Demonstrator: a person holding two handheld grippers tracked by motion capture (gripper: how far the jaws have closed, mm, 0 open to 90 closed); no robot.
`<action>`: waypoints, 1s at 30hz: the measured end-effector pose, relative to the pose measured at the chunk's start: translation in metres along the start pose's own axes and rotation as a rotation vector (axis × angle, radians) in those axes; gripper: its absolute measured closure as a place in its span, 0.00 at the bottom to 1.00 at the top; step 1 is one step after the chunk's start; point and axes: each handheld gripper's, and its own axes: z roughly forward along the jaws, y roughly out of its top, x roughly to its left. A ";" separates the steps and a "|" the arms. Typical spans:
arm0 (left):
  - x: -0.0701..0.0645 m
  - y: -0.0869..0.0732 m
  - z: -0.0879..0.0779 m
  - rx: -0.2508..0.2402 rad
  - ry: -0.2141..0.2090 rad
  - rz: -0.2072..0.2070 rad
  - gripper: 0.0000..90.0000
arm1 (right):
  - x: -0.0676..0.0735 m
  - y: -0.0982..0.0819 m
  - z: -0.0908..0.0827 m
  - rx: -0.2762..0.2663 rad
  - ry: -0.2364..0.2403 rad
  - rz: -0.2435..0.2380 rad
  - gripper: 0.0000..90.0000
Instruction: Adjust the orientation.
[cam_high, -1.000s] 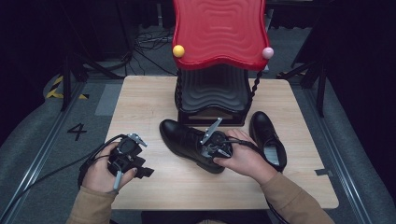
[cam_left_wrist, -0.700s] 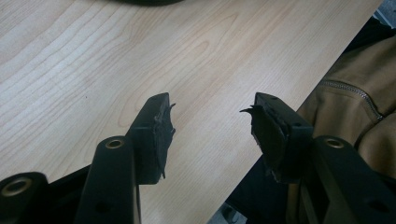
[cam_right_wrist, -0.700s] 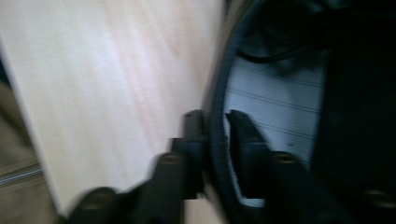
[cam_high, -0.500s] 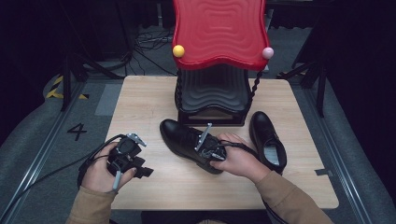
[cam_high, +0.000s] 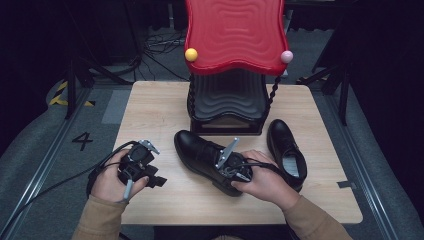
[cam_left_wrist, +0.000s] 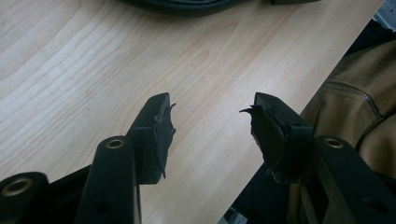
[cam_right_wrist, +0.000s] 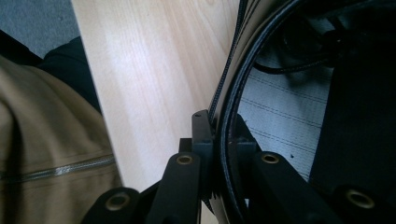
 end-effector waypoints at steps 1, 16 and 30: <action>0.000 0.000 0.000 0.000 0.000 0.000 0.54 | 0.000 0.000 0.000 0.000 0.000 0.000 0.95; -0.002 0.024 0.008 0.012 -0.020 0.064 0.53 | -0.001 -0.051 -0.024 0.012 -0.133 0.236 0.92; -0.002 0.027 0.008 0.008 -0.024 0.071 0.53 | 0.013 -0.045 -0.007 -0.024 -0.060 0.307 0.83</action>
